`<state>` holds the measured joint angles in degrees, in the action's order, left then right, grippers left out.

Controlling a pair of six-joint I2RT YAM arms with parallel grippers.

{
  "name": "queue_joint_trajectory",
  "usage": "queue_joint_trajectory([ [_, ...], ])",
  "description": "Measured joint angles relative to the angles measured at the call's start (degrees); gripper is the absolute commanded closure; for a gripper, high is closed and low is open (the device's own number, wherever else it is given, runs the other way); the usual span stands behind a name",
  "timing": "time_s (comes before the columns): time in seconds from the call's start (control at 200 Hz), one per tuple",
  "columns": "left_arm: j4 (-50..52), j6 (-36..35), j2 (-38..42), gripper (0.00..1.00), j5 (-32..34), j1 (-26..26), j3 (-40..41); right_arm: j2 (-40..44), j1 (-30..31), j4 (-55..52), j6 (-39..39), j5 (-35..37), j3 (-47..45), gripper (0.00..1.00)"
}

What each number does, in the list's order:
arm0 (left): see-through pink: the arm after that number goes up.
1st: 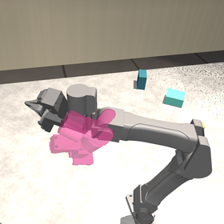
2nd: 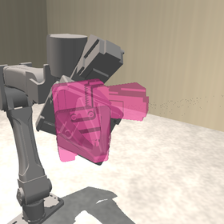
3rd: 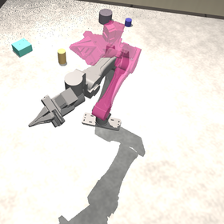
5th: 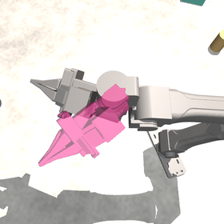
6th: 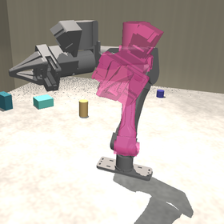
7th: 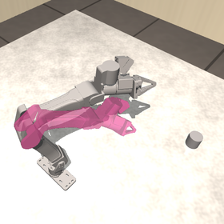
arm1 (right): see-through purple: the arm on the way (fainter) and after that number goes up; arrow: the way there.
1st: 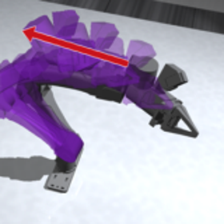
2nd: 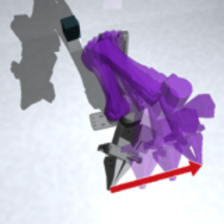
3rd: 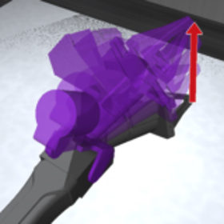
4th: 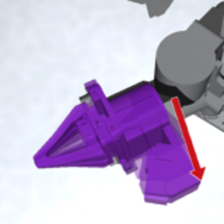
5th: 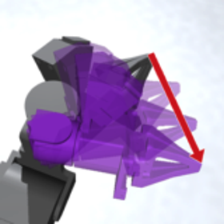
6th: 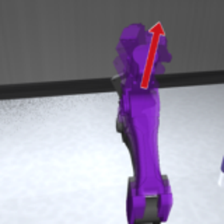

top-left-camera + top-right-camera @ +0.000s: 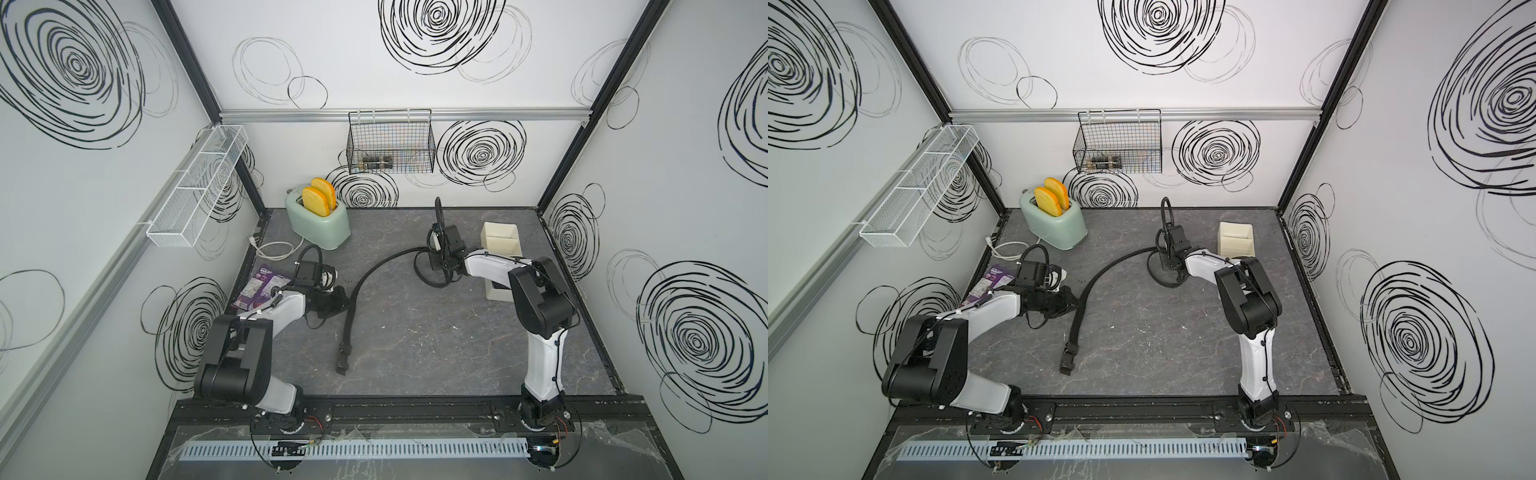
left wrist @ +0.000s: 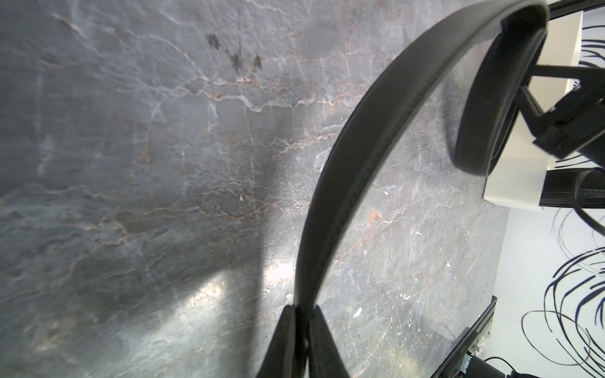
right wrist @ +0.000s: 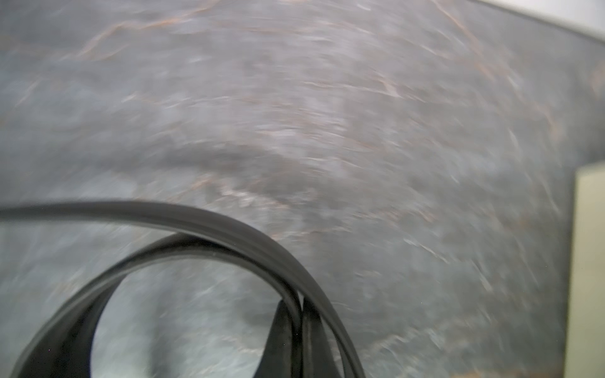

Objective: Place the belts into the storage roll
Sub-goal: Roll the belt at the center of the board.

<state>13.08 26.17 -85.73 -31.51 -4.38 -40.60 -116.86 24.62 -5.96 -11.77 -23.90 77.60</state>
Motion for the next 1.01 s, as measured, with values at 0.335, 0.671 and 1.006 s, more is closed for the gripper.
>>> queue_joint_trajectory([
  [0.335,-1.92,0.76,0.55,0.87,0.42,-1.62,1.31,-6.03,-1.11,-7.96,-25.79,4.66,8.46,1.0],
  [0.671,-9.6,8.98,6.95,0.87,2.34,-8.07,10.51,-11.78,1.25,-24.52,-42.99,10.73,20.55,1.0],
  [1.006,-11.65,14.64,8.66,0.88,6.56,-14.21,9.4,-21.2,4.33,-39.15,-45.27,17.81,36.85,1.0],
])
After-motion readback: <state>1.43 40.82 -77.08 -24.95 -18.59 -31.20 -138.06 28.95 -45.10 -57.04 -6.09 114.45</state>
